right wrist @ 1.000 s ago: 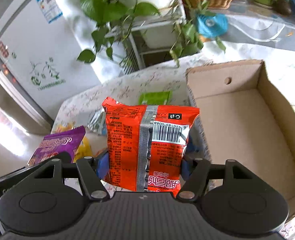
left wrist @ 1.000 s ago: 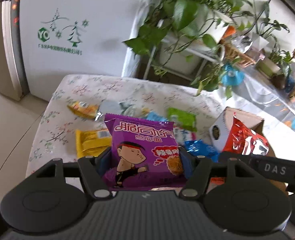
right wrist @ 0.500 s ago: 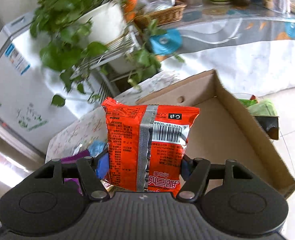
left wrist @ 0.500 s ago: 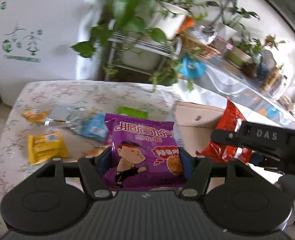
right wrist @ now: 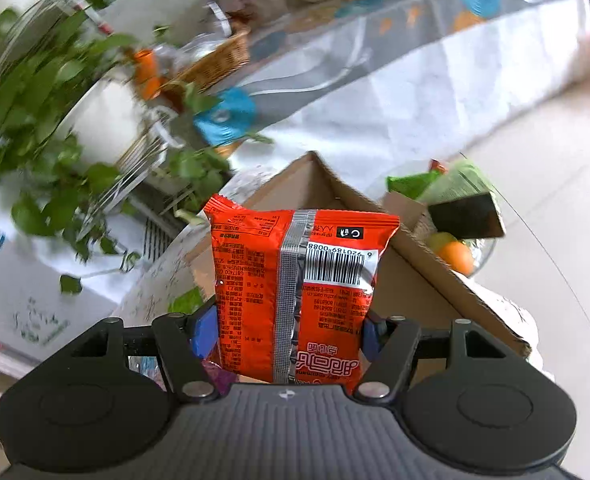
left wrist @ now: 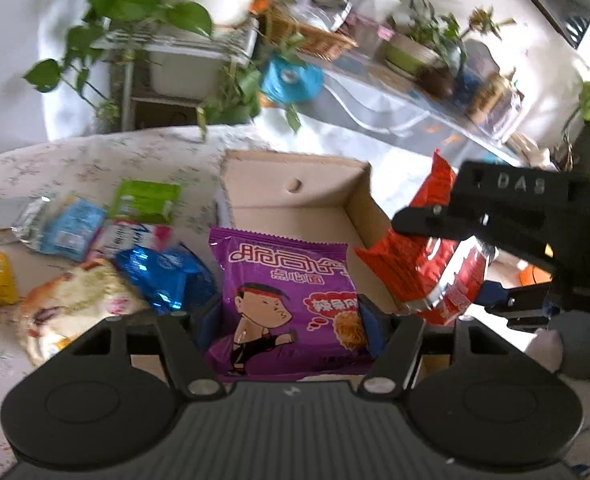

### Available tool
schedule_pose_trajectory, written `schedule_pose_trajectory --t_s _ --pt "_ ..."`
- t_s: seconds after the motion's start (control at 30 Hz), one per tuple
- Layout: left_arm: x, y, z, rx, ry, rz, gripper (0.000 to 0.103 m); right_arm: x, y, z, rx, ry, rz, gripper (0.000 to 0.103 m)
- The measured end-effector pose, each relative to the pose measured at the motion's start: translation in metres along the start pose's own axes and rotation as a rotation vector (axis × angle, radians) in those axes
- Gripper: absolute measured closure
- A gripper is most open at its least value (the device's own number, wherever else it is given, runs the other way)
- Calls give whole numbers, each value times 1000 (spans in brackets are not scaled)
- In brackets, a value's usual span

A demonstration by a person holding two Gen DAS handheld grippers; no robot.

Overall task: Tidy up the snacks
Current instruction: 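Open the right tool over the box while the left tool releases the purple bag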

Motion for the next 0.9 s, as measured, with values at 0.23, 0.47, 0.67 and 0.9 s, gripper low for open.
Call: schedule_pose_trajectory --t_s 0.23,0.47,0.67,0.9 --pt "24 -6 -23 -48 -36 -26 36 13 4 1 17 -45 -71 30" --pt "32 -2 -21 -18 -35 -52 19 22 8 0 21 -50 -124 20" --pt "16 7 -6 9 -34 -32 15 19 8 0 23 -33 -114 18" --pt "-22 18 14 36 -19 19 12 6 5 -2 8 16 -69 16"
Point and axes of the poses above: each gripper's, at about its wrist camera, not at the fingertips, and z roughly against the way its jaws point, x to its right, y to its top, the point moved 4 cm from there along -z, roughly the way its jaws point, and after that the axes turned 2 degrees about -z, right-handed, at the moved point
